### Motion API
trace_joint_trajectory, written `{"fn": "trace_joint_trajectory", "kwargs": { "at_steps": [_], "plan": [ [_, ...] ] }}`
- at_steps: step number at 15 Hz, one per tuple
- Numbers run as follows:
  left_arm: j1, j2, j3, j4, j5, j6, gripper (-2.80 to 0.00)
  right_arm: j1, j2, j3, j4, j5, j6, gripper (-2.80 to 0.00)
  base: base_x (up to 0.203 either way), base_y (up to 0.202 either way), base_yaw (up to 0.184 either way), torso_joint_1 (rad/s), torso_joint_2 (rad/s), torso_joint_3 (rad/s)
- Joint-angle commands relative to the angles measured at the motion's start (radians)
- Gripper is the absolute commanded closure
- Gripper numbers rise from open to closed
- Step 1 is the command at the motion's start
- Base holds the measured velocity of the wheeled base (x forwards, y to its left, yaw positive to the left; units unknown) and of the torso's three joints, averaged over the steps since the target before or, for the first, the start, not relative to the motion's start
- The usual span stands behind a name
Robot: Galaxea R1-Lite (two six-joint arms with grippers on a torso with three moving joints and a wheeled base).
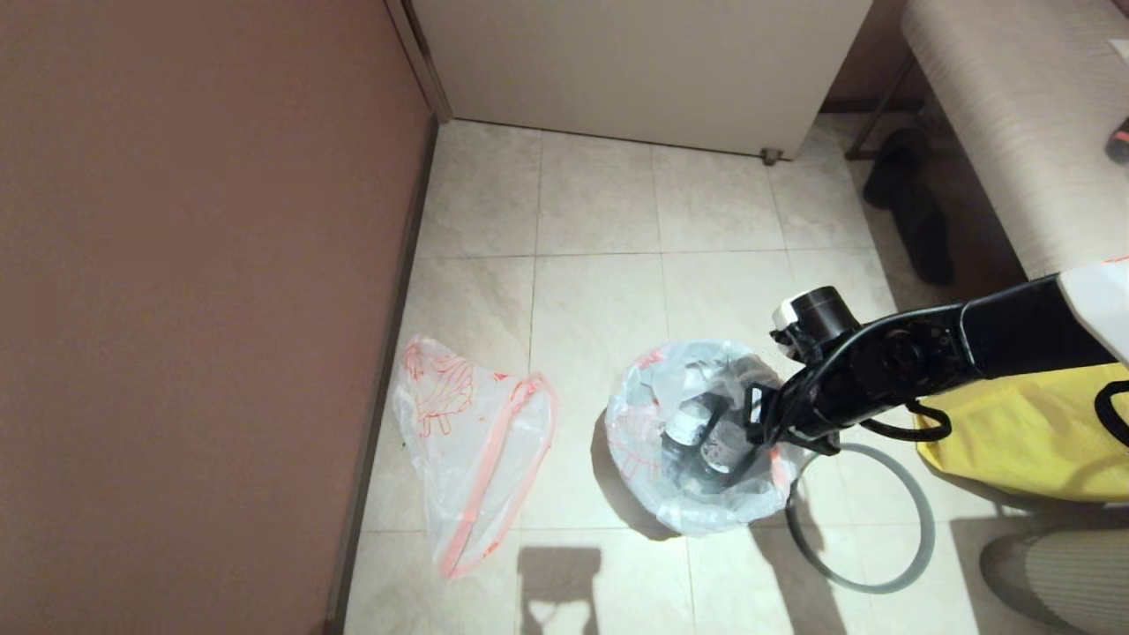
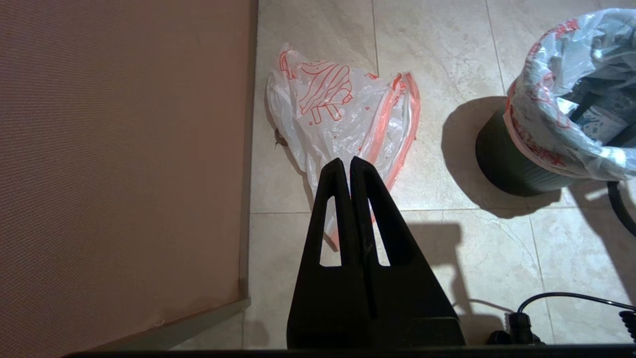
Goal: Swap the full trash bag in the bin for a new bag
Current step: Place the trash bag on the floor
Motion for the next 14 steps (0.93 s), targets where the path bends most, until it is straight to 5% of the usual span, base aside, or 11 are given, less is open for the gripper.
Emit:
{"fn": "trace_joint_trajectory", "kwargs": {
  "at_steps": [1,3,8,14],
  "plan": [
    [0.000,0.000,0.000,0.000,0.000,0.000,0.00,-0.005,-0.054,0.009,0.002,0.042,0.016,0.00,0.000,0.000,0.000,0.000,0.00,0.000],
    [0.000,0.000,0.000,0.000,0.000,0.000,0.00,-0.015,-0.085,0.022,0.002,0.126,0.024,0.00,0.000,0.000,0.000,0.000,0.00,0.000],
    [0.000,0.000,0.000,0.000,0.000,0.000,0.00,-0.068,-0.084,0.048,-0.002,0.165,0.026,0.00,0.000,0.000,0.000,0.000,0.00,0.000],
    [0.000,0.000,0.000,0.000,0.000,0.000,0.00,-0.263,0.000,0.084,-0.087,0.262,0.017,0.00,0.000,0.000,0.000,0.000,0.00,0.000]
  ]
}}
